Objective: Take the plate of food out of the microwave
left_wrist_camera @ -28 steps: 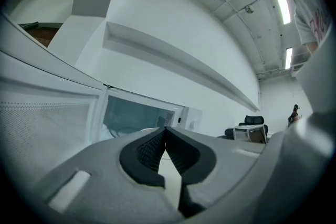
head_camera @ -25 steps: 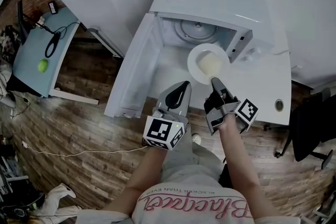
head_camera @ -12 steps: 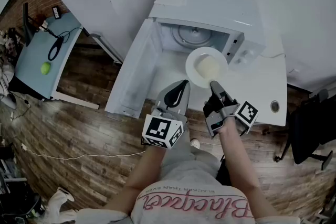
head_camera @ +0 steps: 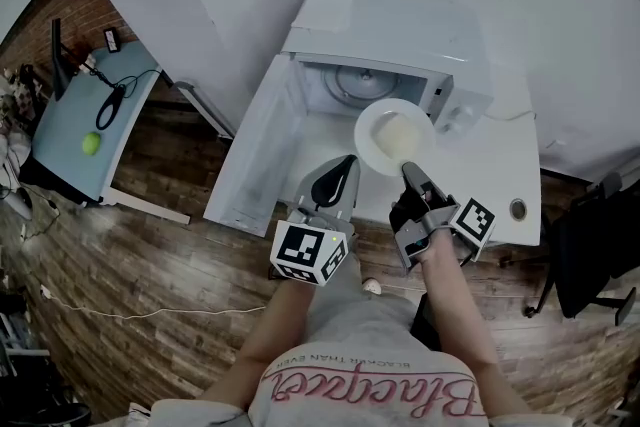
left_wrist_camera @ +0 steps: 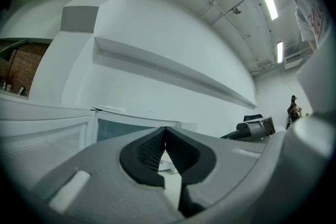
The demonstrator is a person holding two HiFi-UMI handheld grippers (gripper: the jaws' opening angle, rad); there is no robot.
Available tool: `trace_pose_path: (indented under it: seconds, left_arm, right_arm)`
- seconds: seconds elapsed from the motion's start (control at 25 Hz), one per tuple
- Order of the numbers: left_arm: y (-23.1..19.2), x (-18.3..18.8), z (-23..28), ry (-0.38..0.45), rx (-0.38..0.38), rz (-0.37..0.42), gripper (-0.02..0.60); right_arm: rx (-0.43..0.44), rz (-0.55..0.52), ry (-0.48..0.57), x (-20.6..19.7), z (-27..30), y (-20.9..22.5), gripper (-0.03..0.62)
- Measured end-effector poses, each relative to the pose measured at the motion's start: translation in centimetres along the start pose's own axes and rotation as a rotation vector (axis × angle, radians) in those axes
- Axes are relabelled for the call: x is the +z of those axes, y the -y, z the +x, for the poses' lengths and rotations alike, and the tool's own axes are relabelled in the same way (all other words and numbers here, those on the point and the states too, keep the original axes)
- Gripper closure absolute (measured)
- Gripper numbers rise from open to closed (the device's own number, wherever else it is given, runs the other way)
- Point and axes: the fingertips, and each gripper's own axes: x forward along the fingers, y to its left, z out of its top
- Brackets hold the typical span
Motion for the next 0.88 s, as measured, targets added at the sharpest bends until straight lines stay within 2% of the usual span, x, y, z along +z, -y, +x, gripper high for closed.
trace_pose_path:
  seconds: [0.48,0.88]
  left_arm:
    - [1.0,1.6,-0.5,0.035,0.001,-0.026,0.577]
    - [-0.8,2.9,1.1,0.034,-0.042,-0.027,0.577]
  right_arm:
    - [-0.015,0.001,0.016,1.0,-1.9,-3.0,0.571]
    - [0.004,-0.003,0.052,1.7,-0.4,-4.9,0.571]
